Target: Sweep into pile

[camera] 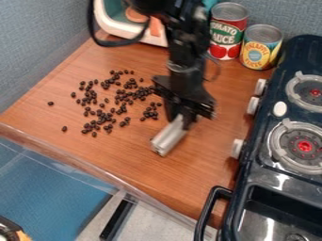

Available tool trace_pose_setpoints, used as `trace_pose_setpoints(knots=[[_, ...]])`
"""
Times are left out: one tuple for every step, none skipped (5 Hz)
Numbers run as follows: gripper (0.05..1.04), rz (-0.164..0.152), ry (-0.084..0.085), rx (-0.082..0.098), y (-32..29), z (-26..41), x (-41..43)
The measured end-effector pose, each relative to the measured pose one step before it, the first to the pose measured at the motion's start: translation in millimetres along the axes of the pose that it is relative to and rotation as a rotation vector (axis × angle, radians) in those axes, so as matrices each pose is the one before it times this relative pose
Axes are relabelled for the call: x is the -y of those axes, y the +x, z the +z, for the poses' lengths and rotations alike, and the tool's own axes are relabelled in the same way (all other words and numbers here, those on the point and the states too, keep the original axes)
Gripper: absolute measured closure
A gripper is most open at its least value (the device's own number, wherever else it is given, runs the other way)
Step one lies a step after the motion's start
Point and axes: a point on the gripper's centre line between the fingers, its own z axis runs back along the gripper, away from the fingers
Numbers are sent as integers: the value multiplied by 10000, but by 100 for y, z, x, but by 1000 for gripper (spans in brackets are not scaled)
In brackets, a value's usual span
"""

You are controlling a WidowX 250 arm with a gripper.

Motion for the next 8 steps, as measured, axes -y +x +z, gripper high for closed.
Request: trace_pose_setpoints(knots=[[757, 425, -120, -143, 256, -140, -2631], [757, 266, -6, 60, 640, -44, -1583], [757, 367, 38, 8, 421, -89, -1416], [757, 499, 28, -37, 408, -216, -1811], [757, 290, 34, 40, 56, -38, -1062], [757, 199, 59, 5, 2, 38, -892], [757, 834, 237, -69, -654, 45, -3653], [757, 220, 29, -124, -328, 43, -1478]])
